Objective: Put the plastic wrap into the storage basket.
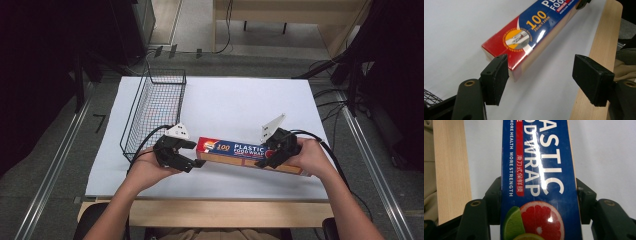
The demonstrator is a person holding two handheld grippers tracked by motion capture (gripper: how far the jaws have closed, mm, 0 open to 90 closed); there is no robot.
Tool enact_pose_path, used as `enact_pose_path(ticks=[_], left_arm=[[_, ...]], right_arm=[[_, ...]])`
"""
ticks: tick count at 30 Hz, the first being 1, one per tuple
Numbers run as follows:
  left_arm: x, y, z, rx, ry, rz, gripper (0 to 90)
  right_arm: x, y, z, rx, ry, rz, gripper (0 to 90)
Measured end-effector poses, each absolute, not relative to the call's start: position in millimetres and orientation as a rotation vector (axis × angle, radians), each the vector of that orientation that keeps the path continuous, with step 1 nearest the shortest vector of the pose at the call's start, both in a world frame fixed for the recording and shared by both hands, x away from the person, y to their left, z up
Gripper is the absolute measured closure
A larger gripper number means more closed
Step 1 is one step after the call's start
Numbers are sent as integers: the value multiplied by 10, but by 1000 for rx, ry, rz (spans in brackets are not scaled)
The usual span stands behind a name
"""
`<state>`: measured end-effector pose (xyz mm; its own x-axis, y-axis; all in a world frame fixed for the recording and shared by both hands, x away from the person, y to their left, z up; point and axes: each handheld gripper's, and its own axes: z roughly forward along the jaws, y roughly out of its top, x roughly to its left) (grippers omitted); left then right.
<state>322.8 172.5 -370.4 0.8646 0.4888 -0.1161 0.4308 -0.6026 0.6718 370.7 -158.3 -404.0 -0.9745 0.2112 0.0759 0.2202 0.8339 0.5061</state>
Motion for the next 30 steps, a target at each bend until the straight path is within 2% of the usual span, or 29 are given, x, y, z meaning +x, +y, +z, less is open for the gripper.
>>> enact_pose_path(ticks=[5, 7, 10, 15, 23, 24, 27, 30], left_arm=[[3251, 1713, -3670, 2302, 662, 78, 268], [3258, 1681, -3653, 2321, 635, 62, 212], [3262, 1652, -3642, 2331, 611, 57, 186], [3262, 1582, -3617, 2360, 542, 55, 217], [3280, 1480, -3605, 2376, 464, 90, 217], [3280, 1463, -3606, 2385, 449, 96, 246], [3278, 1396, -3617, 2412, 408, 119, 250], [3305, 1316, -3645, 2438, 406, 76, 237]], right_arm=[[3665, -1531, -4037, -296, -2993, -818, 410], [3649, -1493, -4028, -262, -2995, -819, 409], [3631, -1452, -4015, -244, -2993, -816, 409], [3619, -1410, -4000, -206, -2992, -827, 409], [3569, -1327, -3964, -175, -2991, -825, 409], [3559, -1303, -3951, -172, -2990, -819, 409], [3567, -1282, -3946, -148, -2997, -832, 409], [3552, -1242, -3939, -133, -3004, -825, 409]])
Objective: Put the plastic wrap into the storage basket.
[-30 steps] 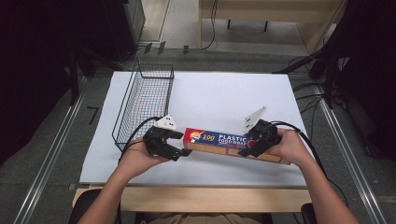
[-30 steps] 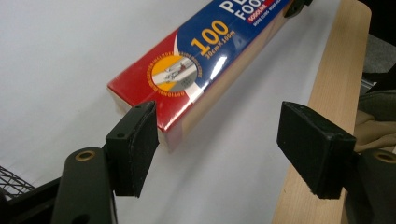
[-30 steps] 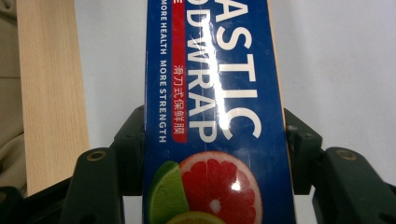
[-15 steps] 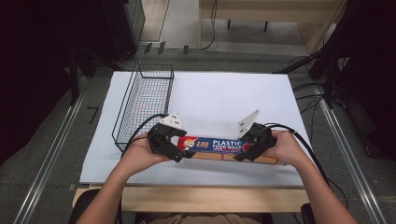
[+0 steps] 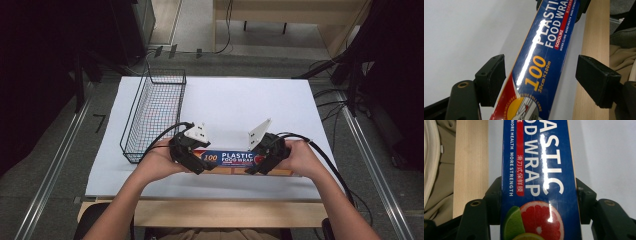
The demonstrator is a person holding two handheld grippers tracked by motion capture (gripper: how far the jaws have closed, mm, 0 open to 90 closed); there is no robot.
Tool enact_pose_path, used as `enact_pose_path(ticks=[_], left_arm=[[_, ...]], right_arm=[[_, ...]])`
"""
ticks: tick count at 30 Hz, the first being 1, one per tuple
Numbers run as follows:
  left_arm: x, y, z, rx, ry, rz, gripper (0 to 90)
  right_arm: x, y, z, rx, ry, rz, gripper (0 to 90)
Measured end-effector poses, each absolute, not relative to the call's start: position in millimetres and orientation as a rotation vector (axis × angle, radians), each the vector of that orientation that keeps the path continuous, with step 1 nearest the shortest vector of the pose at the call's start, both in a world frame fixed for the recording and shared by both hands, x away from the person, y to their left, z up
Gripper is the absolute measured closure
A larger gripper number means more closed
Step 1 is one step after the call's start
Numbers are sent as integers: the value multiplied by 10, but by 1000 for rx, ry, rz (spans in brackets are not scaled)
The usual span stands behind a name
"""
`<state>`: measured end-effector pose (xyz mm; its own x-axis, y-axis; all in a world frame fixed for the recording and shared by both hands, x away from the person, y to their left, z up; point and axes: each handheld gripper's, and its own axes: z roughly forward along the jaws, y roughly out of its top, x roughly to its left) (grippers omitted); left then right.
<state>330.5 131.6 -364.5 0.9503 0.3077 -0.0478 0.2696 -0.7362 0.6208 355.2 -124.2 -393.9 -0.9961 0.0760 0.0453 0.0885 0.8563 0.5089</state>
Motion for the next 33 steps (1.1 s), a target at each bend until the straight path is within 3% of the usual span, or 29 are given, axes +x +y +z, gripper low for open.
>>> enact_pose_path(ticks=[8, 33], left_arm=[[3281, 1173, -3667, 2467, 351, 34, 193], [3236, 877, -3789, 2567, 244, 22, 246]], right_arm=[[3520, -1205, -3919, -121, -2988, -823, 409], [3404, -1007, -3838, 13, -3007, -874, 409]])
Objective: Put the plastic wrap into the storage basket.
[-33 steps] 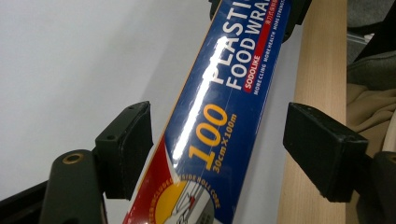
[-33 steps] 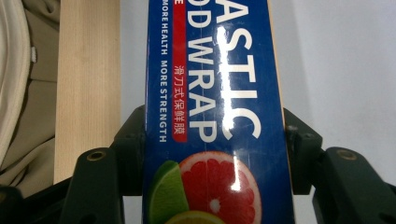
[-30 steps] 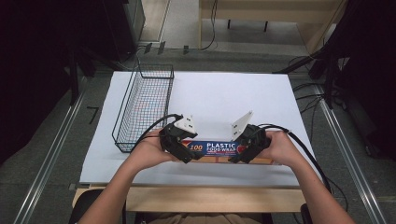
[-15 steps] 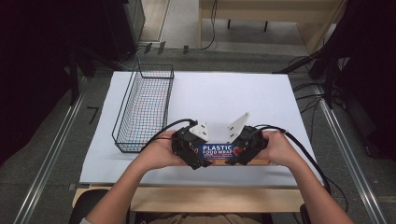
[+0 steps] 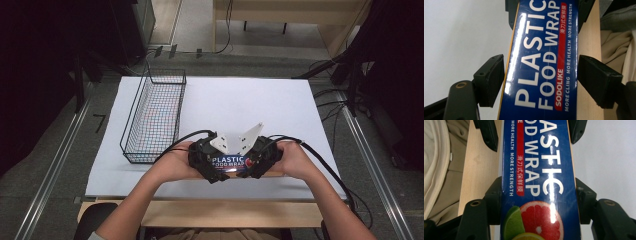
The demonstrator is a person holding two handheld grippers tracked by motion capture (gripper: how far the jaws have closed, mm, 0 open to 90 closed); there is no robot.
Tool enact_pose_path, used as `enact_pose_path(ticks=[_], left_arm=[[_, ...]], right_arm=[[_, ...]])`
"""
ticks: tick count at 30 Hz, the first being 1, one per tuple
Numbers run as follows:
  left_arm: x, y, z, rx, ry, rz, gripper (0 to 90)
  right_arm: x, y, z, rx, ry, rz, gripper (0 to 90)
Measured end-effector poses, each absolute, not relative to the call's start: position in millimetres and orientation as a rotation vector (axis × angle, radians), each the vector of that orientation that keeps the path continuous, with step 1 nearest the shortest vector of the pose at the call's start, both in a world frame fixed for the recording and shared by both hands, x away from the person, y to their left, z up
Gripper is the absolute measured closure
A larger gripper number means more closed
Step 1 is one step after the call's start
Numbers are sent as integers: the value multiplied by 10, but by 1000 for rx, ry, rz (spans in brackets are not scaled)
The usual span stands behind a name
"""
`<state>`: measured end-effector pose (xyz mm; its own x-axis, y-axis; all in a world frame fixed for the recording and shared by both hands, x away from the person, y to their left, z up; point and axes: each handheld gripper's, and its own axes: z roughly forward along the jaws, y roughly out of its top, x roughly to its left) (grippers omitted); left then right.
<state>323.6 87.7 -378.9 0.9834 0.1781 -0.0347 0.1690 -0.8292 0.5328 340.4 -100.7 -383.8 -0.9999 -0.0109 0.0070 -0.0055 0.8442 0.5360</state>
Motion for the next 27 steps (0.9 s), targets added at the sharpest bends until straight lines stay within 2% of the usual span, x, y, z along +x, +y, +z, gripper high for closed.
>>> enact_pose_path(ticks=[7, 15, 27], left_arm=[[3218, 860, -3824, 2586, 242, 27, 349], [3235, 860, -3864, 2609, 269, 3, 343], [3211, 860, -3903, 2625, 247, -10, 393]], right_arm=[[3376, -966, -3843, 33, -3013, -868, 409], [3375, -948, -3857, 41, -3016, -870, 409], [3391, -929, -3911, 64, -2986, -872, 405]])
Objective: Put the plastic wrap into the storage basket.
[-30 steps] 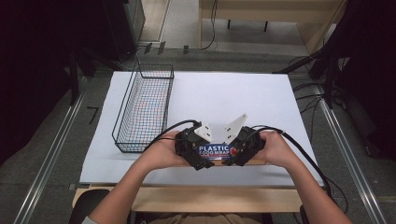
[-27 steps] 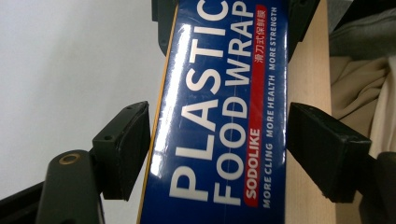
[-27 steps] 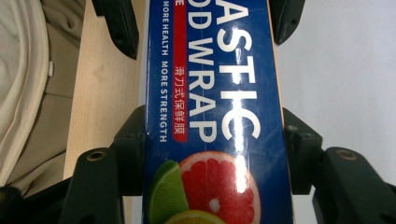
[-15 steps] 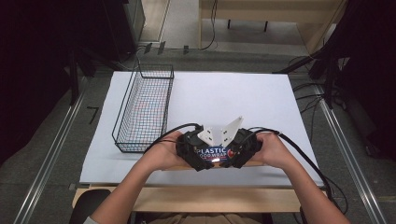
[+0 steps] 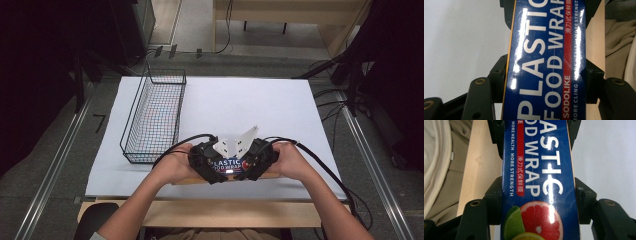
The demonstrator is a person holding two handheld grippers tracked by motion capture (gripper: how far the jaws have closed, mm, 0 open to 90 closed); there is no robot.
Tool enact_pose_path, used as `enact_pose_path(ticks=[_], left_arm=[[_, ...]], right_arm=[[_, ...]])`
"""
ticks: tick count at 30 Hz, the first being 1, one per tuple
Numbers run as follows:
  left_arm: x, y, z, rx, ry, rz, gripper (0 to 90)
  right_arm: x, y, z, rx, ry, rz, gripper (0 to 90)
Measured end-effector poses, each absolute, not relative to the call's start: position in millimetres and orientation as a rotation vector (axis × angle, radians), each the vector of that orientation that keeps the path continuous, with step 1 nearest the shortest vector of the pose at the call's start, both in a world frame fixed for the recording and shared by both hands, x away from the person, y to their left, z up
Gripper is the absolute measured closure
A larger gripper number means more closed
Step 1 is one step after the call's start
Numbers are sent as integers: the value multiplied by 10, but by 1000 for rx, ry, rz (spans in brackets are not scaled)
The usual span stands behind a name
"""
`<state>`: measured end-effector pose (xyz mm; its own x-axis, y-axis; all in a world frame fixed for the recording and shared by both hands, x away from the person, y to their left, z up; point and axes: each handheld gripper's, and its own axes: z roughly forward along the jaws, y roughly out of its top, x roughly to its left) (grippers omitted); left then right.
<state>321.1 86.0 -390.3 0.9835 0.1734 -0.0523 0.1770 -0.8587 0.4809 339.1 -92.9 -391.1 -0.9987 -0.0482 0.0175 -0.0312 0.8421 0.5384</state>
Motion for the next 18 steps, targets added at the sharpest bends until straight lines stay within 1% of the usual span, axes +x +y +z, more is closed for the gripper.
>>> enact_pose_path(ticks=[4, 14, 15, 18], left_arm=[[3190, 846, -3908, 2627, 233, 24, 398], [3185, 852, -3885, 2630, 246, 23, 402], [3182, 853, -3883, 2629, 243, 28, 403], [3186, 864, -3877, 2627, 258, 6, 403]], right_arm=[[3386, -947, -3937, 74, -2988, -889, 403], [3411, -951, -3933, 34, -2966, -888, 373], [3423, -966, -3928, 37, -2946, -906, 340], [3424, -978, -3928, 31, -2943, -908, 316]])
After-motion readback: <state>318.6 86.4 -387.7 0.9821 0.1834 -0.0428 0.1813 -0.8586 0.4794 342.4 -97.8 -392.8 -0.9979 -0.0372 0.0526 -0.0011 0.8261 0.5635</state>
